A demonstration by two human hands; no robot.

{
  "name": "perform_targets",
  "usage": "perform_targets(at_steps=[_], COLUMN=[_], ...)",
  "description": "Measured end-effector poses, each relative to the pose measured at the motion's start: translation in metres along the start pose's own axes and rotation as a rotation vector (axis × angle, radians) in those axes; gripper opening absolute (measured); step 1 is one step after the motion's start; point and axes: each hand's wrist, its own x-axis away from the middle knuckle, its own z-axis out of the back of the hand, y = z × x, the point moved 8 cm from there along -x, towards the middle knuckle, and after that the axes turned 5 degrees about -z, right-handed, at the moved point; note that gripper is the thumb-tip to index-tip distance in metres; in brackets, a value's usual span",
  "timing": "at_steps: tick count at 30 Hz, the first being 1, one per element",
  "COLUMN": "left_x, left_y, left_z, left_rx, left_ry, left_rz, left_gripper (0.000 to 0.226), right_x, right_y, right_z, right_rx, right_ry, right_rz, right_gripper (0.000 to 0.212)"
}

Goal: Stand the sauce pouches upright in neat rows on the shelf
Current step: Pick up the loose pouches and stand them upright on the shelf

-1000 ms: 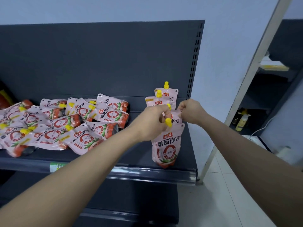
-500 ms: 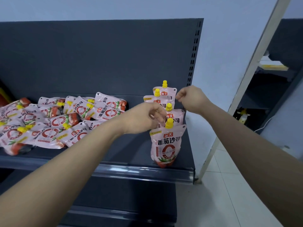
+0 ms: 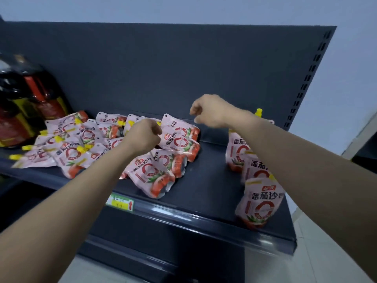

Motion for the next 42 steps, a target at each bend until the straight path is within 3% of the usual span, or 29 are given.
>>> perform_targets(at_steps=[8,17,19,22,23,28,32,38,42], left_x=[-0.046,-0.103,-0.115,-0.128,-0.130,-0.141,-0.139,-0.137,-0.129], left_y=[-0.074,-0.106,-0.106,-0.101,-0.100,-0.098,-0.089,-0.045,-0.011], left_z=[0.018,-0.020,-0.030,-0.044,-0.048,-0.056,-0.055,-0.055,-0.055], left_rx=[-0.066,-0.080,-0.128,-0.222,-0.232,-0.190,0.038,0.366,0.426], left_ry=[-0.044,-0.181,-0.218,-0.251,-0.254,-0.252,-0.239,-0.212,-0.242], left_rz=[0.070,0.056,0.028,-0.008,-0.014,-0.045,-0.062,-0.166,-0.246], left_gripper=[0.032,0.042,0.050,0.046,0.044,0.030,0.013,0.020,0.017], right_x=[-0.088,-0.166,-0.176,-0.189,-0.191,-0.197,-0.189,-0.157,-0.130], right_y=[-0.030,-0.024,-0.025,-0.031,-0.032,-0.034,-0.026,0.025,0.058], right_z=[-0.068,-0.125,-0.134,-0.145,-0.147,-0.145,-0.115,-0.049,-0.031], right_rx=[0.171,0.313,0.339,0.345,0.350,0.495,0.488,0.491,0.432], right_ry=[-0.191,-0.280,-0.307,-0.325,-0.320,-0.225,-0.151,0.014,0.067], right_rz=[-0.038,-0.026,0.000,0.062,0.070,0.068,0.028,-0.147,-0.282], right_gripper=[0.042,0.066,0.061,0.018,0.011,0.021,0.017,0.019,0.017])
